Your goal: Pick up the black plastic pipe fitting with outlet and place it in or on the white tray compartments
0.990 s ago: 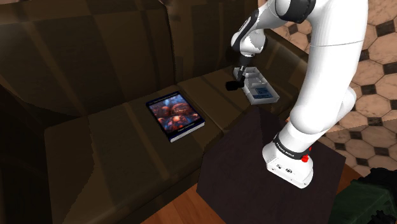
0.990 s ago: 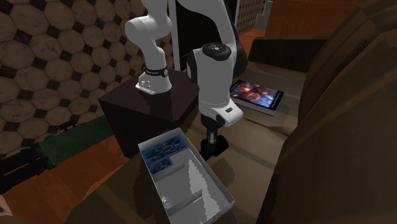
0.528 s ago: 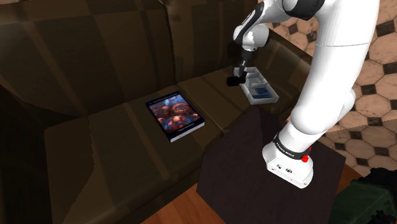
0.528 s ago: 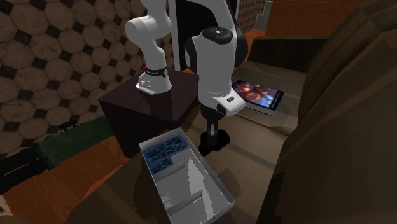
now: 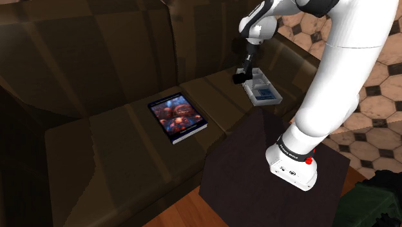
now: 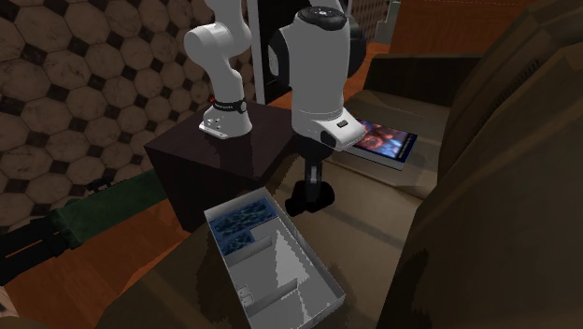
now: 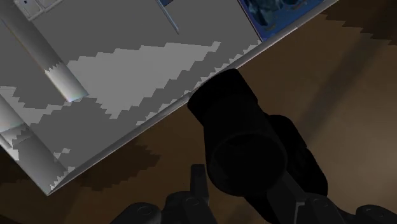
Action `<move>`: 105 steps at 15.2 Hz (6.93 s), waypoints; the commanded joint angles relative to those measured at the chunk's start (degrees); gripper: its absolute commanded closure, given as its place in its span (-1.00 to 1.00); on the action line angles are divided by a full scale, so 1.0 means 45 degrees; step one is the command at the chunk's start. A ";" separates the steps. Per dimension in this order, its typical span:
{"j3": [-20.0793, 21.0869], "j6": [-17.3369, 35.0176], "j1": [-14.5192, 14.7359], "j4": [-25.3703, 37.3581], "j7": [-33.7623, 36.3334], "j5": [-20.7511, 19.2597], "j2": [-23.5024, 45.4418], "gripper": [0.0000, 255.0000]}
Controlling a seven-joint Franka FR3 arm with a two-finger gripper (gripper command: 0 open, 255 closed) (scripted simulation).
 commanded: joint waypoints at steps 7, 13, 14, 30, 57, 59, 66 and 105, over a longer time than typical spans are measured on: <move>-0.0356 -0.1086 -0.0002 0.0377 0.0133 -0.0610 -0.0810 1.00; -0.0908 -0.1945 -0.1231 0.1408 -0.1621 -0.0390 -0.0479 1.00; -0.0986 -0.2105 -0.1450 0.1634 -0.1917 -0.0330 -0.0380 1.00; -0.0895 -0.1393 -0.2770 0.2199 -0.3752 0.0815 0.1253 1.00; 0.0529 -0.1181 -0.5387 0.3483 -0.8374 0.2511 0.3473 -1.00; 0.0529 -0.1181 -0.5388 0.3483 -0.8373 0.2511 0.3473 -1.00; 0.0529 -0.1182 -0.5388 0.3482 -0.8373 0.2510 0.3472 1.00; 0.1535 -0.2934 -0.6193 0.7944 -0.8543 0.2812 0.6637 1.00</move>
